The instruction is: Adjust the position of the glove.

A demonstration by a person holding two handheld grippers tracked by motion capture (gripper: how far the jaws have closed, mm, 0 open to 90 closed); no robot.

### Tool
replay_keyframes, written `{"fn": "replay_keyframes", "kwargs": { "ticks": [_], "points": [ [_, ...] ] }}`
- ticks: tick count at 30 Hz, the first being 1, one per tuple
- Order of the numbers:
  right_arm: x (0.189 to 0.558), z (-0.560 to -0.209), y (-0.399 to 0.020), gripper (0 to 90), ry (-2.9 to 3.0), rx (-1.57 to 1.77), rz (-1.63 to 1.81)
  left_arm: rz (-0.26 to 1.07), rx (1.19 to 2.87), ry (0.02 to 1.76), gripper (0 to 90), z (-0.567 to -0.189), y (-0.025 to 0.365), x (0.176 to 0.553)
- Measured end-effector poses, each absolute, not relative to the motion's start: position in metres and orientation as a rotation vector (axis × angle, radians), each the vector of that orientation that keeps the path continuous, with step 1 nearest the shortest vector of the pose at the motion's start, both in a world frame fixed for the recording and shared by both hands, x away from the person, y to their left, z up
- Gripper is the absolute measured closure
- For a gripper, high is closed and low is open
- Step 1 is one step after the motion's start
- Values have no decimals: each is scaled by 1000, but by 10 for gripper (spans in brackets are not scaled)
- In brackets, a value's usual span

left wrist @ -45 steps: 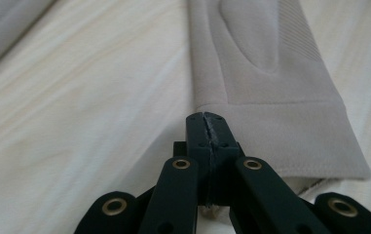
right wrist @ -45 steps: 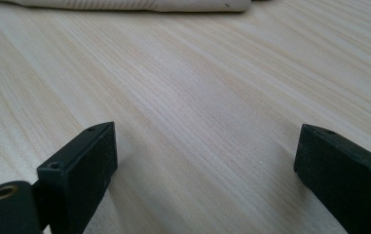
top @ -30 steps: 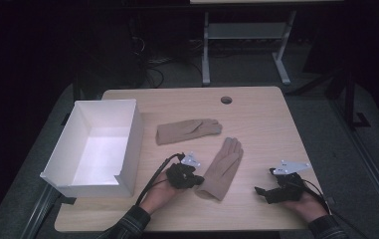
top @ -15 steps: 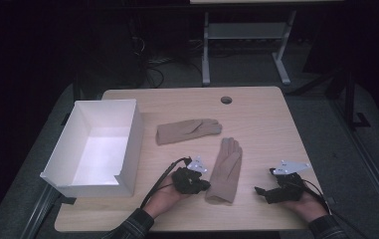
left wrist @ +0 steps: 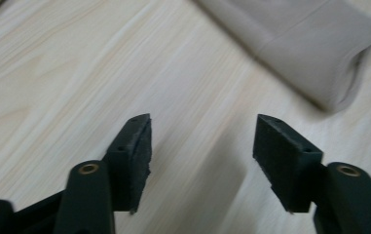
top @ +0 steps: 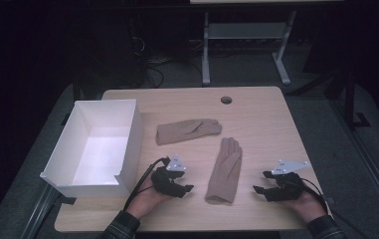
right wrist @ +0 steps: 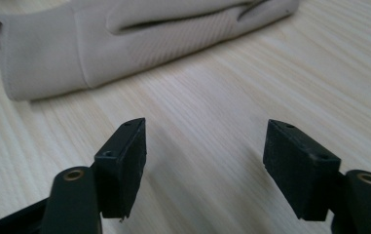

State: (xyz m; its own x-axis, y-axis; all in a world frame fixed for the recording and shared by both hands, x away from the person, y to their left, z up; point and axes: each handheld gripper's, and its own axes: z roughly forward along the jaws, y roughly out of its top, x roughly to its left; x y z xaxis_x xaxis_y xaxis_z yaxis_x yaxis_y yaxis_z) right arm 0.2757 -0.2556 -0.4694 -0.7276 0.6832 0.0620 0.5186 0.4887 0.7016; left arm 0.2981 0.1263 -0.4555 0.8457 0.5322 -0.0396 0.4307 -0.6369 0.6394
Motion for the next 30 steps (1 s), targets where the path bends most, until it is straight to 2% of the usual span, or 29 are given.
{"fn": "replay_keyframes", "kwargs": {
  "ticks": [1, 2, 5, 12, 17, 30],
  "points": [
    [276, -469, -256, 322, 2509, 1031, 1067, 200, 2355, 698, 356, -455, 126, 298],
    [277, -466, -251, 395, 2531, 1035, 1088, 216, 2351, 731, 331, -457, 133, 298],
    [278, -462, -244, 499, 2553, 1011, 1100, 234, 2343, 756, 271, -458, 141, 298],
    [283, -453, -220, 879, 2601, 938, 1163, 267, 2300, 807, 150, -465, 150, 295],
    [290, -452, -204, 897, 2637, 891, 1153, 315, 2288, 804, 134, -466, 154, 296],
    [315, -460, -177, 898, 2666, 871, 1109, 315, 2279, 797, 129, -472, 160, 299]
  ]
}}
